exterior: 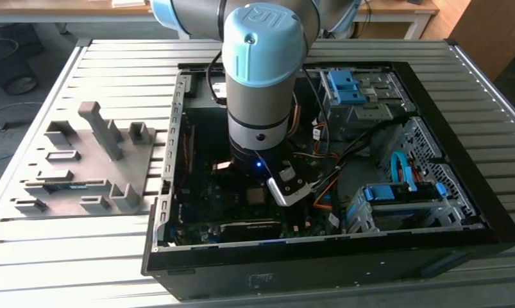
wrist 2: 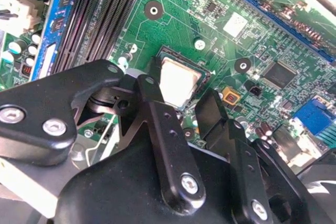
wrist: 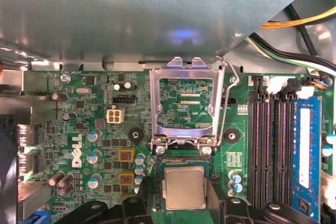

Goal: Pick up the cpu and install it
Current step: 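Place the cpu into insertion slot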

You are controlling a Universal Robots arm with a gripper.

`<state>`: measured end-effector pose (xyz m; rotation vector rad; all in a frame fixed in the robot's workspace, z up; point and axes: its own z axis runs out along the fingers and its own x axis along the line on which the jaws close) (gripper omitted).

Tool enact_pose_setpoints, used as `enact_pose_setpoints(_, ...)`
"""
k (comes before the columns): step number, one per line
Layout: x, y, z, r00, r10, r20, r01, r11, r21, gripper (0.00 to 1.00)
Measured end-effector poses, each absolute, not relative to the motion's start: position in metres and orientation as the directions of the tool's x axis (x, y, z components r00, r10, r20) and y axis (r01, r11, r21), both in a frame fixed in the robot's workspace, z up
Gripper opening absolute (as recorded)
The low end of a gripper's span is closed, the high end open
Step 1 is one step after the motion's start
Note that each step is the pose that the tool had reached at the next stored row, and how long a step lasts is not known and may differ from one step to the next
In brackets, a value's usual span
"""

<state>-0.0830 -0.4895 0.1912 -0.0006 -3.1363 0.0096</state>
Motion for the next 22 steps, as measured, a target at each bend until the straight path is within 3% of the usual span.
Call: enact_pose_setpoints(22, -0.0771, -0.4902, 0.19, -1.0, -0.001, 0.006, -0.001, 1.0, -0.006, 0.54)
